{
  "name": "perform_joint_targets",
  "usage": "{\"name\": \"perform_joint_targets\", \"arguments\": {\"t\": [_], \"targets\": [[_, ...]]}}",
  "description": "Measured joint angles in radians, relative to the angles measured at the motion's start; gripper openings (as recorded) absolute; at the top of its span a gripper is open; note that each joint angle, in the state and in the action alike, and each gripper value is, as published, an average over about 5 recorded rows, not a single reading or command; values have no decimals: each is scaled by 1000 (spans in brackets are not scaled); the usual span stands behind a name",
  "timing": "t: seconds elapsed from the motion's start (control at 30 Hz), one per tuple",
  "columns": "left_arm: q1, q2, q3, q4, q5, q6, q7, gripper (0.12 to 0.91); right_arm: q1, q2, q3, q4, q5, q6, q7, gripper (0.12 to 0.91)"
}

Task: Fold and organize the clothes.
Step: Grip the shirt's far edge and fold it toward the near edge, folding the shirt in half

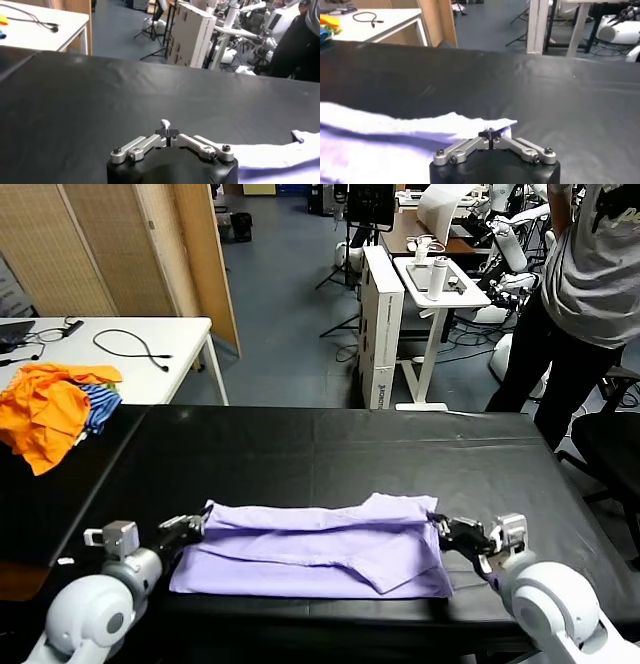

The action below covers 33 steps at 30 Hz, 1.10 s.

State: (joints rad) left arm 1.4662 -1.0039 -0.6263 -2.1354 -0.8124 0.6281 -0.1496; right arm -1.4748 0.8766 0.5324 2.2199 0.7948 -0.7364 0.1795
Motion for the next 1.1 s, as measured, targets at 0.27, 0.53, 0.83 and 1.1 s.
{"name": "perform_joint_targets", "arguments": {"t": [0.27,0.53,0.83,1.1], "targets": [[59,-3,-26,-23,33,-4,3,149,-63,6,-11,16,-15,0,-1,139],[116,-26,-30,-47,82,12,-7,149,-94,8,0,47,-13,0,-2,262],[194,-57,-54,-97,175,44,-10,568,-97,15,45,100,0,0,-5,804],[198,-73,-89,-134,157,65,-19,899,-3,61,32,42,-1,0,18,906]]}}
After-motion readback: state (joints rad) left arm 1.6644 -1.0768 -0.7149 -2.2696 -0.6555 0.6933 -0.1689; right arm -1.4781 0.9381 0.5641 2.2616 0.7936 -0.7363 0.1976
